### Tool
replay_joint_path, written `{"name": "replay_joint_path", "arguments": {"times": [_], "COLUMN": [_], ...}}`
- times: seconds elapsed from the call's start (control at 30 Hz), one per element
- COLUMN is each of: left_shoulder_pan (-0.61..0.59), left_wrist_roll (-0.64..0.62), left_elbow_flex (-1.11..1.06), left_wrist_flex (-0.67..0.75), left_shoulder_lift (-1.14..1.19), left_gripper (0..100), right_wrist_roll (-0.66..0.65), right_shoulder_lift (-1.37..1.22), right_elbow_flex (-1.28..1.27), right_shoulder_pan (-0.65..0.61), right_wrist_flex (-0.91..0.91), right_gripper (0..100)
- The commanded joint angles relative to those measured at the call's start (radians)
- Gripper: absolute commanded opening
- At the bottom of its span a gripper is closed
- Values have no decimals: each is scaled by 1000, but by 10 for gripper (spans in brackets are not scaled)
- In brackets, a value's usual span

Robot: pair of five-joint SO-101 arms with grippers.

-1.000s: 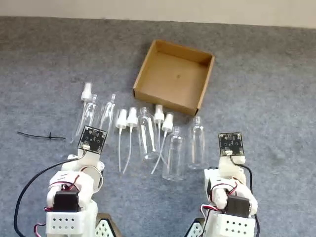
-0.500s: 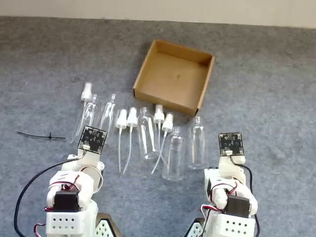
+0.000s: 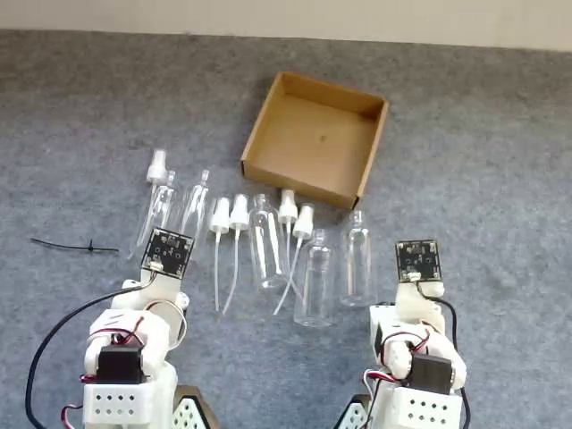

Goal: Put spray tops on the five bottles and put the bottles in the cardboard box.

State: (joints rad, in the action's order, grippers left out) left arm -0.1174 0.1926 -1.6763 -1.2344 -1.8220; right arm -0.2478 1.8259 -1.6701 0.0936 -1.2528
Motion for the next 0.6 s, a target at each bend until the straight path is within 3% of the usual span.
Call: {"name": "replay_joint_path", "arguments": {"times": [0.0, 0.57], "left_shoulder_pan": [-13, -10], "left_wrist_roll": [6, 5], "left_elbow_flex": [-19, -19], "left_wrist_flex": [21, 28], "left_shoulder_lift": [1, 1], "left_gripper": [36, 36], "right_wrist_roll": [-5, -5], "right_shoulder_lift": [10, 10], "right_elbow_flex": [-136, -136], "right_shoulder_pan": [7, 7], "right_wrist_flex": [-2, -2], "right_gripper": [12, 12]}}
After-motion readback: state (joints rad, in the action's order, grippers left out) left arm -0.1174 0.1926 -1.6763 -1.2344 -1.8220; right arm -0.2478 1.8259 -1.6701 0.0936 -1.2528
